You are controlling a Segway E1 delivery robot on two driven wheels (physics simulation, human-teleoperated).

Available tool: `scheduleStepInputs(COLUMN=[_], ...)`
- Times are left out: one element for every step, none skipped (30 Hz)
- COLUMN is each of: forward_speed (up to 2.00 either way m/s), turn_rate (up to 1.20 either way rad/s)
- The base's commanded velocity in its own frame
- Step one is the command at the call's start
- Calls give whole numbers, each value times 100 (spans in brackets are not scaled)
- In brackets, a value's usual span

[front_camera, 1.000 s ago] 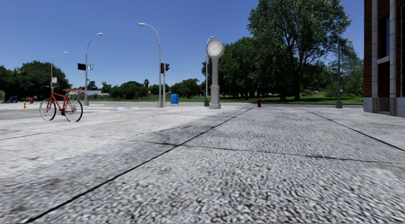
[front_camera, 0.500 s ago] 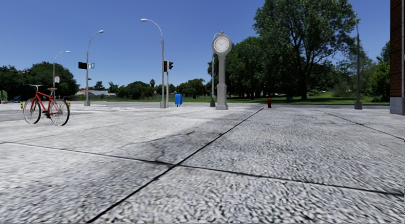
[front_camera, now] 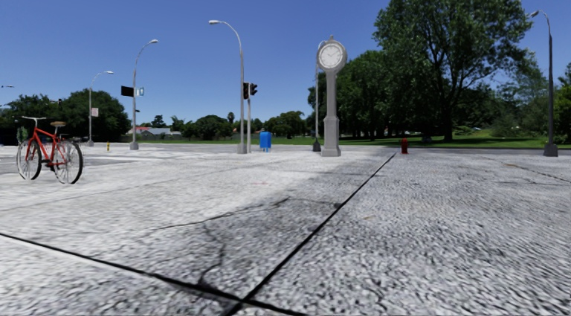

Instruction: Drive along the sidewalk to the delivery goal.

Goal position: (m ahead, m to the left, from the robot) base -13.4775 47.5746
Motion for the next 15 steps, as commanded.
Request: scheduleStepInputs(forward_speed=[200,200,200,200,200,200,200,200,200,200,200,200,200,200,200], turn_rate=[25,25,25,25,25,25,25,25,25,25,20,8,0,0,0])
